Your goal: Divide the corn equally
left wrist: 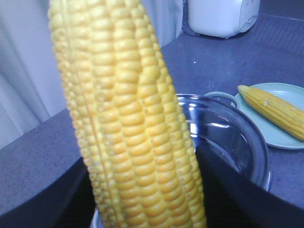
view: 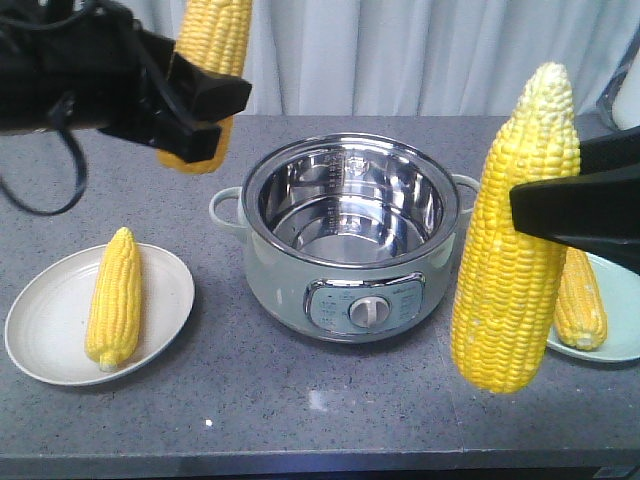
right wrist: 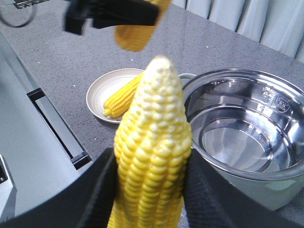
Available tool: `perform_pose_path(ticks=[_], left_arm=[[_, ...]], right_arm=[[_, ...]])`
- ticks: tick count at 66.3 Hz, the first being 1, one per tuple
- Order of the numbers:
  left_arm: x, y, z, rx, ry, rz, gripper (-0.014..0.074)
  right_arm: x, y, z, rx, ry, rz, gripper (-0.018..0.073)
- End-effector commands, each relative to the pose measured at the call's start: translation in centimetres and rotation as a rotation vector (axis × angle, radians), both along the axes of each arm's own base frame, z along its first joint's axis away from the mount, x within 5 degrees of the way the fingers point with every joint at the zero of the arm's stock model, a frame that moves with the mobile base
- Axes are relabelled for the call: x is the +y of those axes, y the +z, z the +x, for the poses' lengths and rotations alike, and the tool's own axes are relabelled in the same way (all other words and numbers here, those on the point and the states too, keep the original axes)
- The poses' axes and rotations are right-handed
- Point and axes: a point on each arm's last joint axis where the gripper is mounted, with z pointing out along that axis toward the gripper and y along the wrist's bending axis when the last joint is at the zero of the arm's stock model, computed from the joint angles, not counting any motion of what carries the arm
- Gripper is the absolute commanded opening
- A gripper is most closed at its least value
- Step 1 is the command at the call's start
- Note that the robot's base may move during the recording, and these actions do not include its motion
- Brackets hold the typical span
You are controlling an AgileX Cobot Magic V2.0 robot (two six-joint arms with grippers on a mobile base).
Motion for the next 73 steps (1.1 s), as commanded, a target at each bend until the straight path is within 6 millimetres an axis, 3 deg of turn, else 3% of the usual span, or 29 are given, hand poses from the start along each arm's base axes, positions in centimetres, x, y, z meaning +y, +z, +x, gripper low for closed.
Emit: perform_pose_path(ticks=[1, 16, 42, 55, 73], left_arm=[[1.6, 1.8, -2.6, -0.108, 0.031, -0.068, 0.0323], [3.9, 0.6, -7.0, -0.149, 0.030, -0.047, 0.0323], [6.5, -2.0, -12.3, -0.172, 0.029, -0.072, 0.0323], [7.2, -3.0, -13.7, -0.187, 0.032, -0.078, 0.0323], [7.3, -3.0, -13.9, -0.192, 0.031, -0.078, 0.0323]], right_arm=[[0.0, 1.4, -0.2, -0.064, -0.020, 0.066, 0.0204], [0.0, 1.4, -0.2, -0.064, -0.020, 0.066, 0.0204], [0.0, 1.4, -0.2, -0.064, -0.020, 0.066, 0.0204], [0.0, 1.4, -0.2, -0.064, -0.020, 0.066, 0.0204], [0.0, 1.3, -0.2, -0.064, -0.019, 0.065, 0.0204]])
